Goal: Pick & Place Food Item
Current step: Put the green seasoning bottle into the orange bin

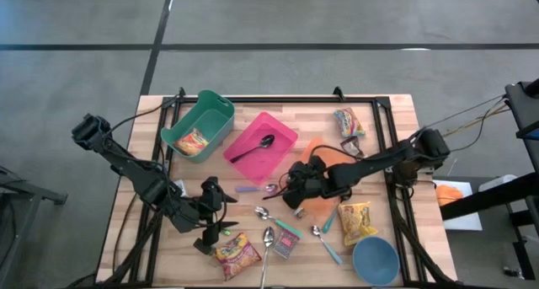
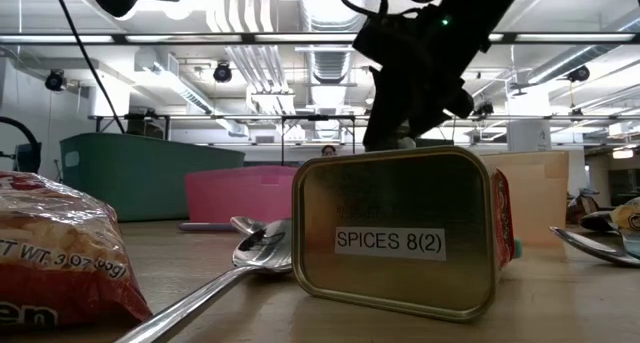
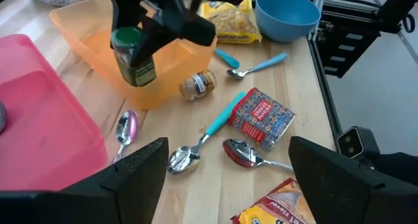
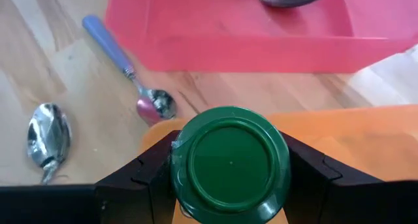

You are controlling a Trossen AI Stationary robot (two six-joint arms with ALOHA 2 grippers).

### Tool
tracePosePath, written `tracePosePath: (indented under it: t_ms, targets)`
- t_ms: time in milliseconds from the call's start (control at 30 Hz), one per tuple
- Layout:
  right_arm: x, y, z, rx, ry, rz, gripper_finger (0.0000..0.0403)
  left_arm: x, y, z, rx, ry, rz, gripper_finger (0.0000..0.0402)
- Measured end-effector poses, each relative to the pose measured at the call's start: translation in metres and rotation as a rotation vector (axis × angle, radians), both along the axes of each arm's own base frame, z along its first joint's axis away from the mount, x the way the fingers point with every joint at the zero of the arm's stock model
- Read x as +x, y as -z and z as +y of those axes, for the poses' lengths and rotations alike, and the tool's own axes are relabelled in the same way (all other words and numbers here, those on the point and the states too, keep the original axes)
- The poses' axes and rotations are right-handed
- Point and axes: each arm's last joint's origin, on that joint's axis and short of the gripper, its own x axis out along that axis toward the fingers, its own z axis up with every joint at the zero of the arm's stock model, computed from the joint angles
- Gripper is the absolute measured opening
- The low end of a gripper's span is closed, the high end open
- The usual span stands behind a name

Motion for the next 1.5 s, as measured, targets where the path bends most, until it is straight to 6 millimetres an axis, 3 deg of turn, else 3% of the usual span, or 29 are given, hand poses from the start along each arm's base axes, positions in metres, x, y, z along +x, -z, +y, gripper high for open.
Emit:
tracePosePath:
  t_ms: [467,1167,1367,1500]
  targets:
    - [-0.009,0.013,-0.002,0.031,-0.024,-0.061,0.0194,0.0,0.0,0.0,-0.002,0.001,0.001,0.0317]
    - [-0.008,0.013,-0.001,0.026,-0.07,-0.053,0.0196,0.0,0.001,0.0,0.003,0.002,0.006,0.0317]
    - [-0.009,0.016,-0.001,0.031,-0.075,-0.038,0.0286,0.0,0.001,0.0,0.003,0.001,0.007,0.0317]
    - [-0.009,0.015,-0.001,0.031,-0.072,-0.042,0.0322,0.0,0.001,0.0,0.004,0.001,0.007,0.0317]
